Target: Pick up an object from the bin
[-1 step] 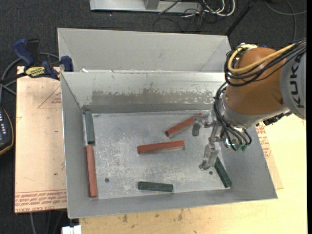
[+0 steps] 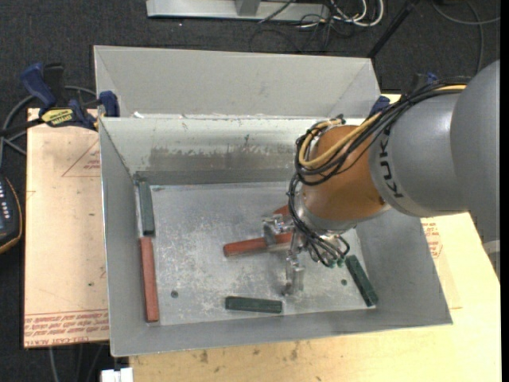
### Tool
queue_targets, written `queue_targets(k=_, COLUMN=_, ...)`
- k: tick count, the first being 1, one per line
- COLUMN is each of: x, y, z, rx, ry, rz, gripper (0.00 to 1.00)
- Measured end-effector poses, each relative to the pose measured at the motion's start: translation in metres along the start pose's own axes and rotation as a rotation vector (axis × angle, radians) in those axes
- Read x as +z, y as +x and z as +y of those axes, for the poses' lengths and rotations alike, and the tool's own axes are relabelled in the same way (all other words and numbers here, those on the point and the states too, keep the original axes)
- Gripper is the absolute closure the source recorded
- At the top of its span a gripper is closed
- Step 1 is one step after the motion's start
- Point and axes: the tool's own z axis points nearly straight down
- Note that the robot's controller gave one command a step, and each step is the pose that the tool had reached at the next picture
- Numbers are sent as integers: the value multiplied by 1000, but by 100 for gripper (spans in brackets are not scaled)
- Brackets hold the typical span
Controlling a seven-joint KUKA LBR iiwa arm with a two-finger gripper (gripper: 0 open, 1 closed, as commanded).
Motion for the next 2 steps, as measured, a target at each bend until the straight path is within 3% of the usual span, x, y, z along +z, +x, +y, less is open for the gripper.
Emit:
queue_targets(k=1, x=-1, y=-77, z=-4, rx=3, ry=2, rz=-8, gripper=0)
queue_targets(k=2, x=0, y=-74, z=-4, rx=4, ry=1, rz=-2, gripper=100)
